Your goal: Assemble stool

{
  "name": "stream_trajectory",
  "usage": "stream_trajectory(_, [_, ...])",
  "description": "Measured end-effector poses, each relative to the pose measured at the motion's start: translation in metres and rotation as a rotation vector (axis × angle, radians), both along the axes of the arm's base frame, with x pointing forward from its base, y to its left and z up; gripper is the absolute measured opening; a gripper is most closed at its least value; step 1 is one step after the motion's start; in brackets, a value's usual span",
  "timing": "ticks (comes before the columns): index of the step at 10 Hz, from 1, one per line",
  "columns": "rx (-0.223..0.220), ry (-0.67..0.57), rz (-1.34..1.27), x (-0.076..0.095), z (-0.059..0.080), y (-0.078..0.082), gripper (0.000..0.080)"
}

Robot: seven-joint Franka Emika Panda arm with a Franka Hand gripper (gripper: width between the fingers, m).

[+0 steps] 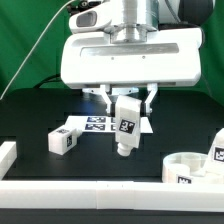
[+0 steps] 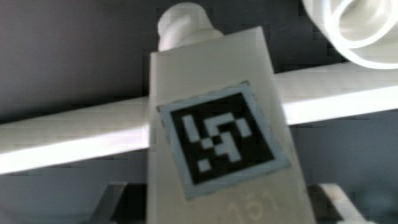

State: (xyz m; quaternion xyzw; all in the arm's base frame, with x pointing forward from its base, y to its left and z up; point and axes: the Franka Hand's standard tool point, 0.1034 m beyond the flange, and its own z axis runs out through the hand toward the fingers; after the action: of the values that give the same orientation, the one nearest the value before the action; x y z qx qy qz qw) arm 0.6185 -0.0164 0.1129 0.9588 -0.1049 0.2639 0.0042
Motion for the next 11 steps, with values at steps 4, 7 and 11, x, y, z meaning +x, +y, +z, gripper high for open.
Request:
stream_trajectory(4, [0.043, -0.149, 0.001, 0.016, 0.019, 0.026, 0.0327])
stream_trajectory(7, [0.066, -0.127, -0.003, 0.013, 0.018, 0.043, 0.0327])
stream_trajectory(11, [0.082, -0.126, 0.022, 0.014, 0.015, 0.055, 0.0327])
